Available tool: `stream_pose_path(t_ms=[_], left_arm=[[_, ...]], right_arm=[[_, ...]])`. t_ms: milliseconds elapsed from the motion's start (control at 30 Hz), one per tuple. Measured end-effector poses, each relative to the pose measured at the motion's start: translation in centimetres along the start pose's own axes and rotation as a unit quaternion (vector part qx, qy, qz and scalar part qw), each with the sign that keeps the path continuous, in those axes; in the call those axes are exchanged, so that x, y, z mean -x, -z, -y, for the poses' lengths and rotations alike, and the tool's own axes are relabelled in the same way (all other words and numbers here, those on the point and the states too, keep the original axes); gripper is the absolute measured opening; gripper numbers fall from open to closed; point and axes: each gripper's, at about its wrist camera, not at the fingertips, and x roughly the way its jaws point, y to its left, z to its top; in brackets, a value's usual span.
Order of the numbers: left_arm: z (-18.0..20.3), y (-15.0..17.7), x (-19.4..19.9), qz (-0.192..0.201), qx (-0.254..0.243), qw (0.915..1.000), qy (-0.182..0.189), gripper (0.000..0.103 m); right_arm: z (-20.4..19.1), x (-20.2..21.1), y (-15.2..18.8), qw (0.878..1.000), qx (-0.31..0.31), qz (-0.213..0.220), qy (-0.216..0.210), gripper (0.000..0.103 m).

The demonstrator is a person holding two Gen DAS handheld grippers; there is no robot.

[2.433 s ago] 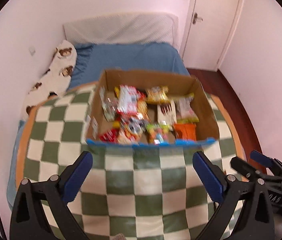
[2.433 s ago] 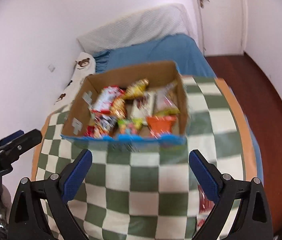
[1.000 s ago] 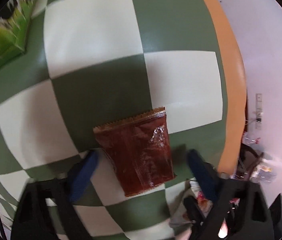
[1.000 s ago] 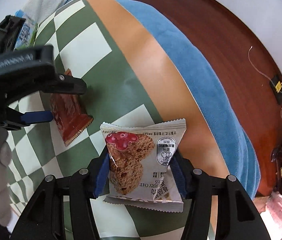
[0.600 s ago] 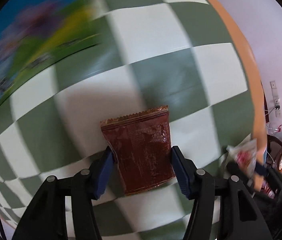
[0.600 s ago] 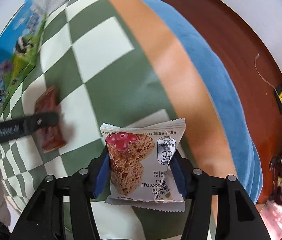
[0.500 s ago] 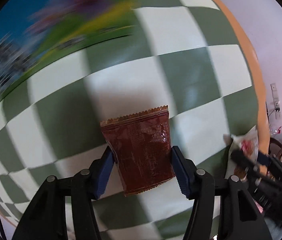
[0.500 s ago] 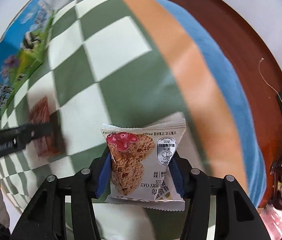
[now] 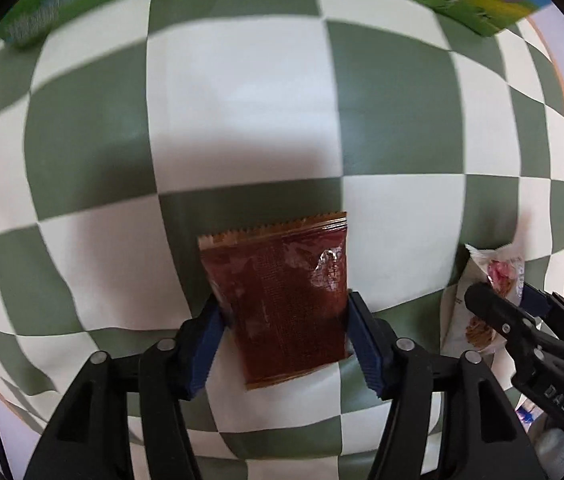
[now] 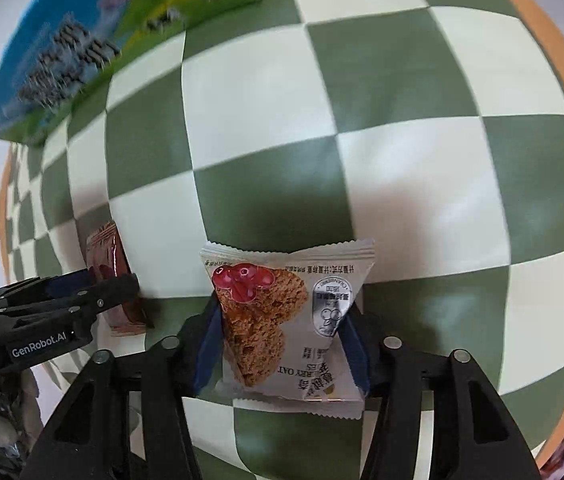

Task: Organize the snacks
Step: 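Carry both packets over the box and open both tools to drop them in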

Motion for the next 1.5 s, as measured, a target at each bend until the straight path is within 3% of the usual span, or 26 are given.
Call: stream_pose_path(t_ms=[167,267,367,500,700,900,1033,1200,1367,1500], left_arm=[[1.3,-0.2,-1.0,0.003,0.003,1.0000,-0.001,0.068],[2.3,-0.1,-1.4,0.008,-0.001,0.9999,-0.012,0.068],[2.9,0.1,-1.4,0.016,-0.002,0.9996,-0.024,0.054],[2.7,0.4,-0.7,0.021,-0.005,0.9996,-0.019,0.053],[2.4,1.2,2.1,0.035,0.011,0.9991,0.019,0.053],[2.1,0.3,11.4,0.107,0.010,0.9916,0.072,0.053],[-3.9,-3.9,20.1,0.167,0.006,0.9822,0.087,0.053],[-5.8,-9.0,24.8,0.208,0.002,0.9762,0.060,0.053],[-8.9,-14.4,23.6,0.184,0.020,0.9826,0.014,0.053],[-10.6,-18.0,20.8,0.150,0.032,0.9881,-0.016,0.053]], right_arm=[[-0.6,-1.6,-1.7,1.000,0.009,-0.019,0.004,0.076],[-1.6,-2.6,-1.6,0.999,0.021,-0.028,0.022,0.077],[-2.5,-3.4,-1.7,0.999,0.025,-0.025,0.037,0.077],[-4.0,-3.8,-1.4,0.997,0.044,-0.009,0.059,0.058],[-3.2,-2.0,-1.5,1.000,0.012,-0.002,-0.018,0.054],[-5.7,4.4,-3.2,0.995,0.019,0.045,-0.084,0.054],[-8.6,11.4,-6.9,0.986,0.053,0.103,-0.120,0.054],[-11.8,17.3,-12.8,0.976,0.107,0.157,-0.108,0.054],[-15.2,15.7,-20.8,0.978,0.128,0.154,-0.061,0.054],[-16.2,13.1,-24.8,0.982,0.126,0.140,-0.034,0.054]])
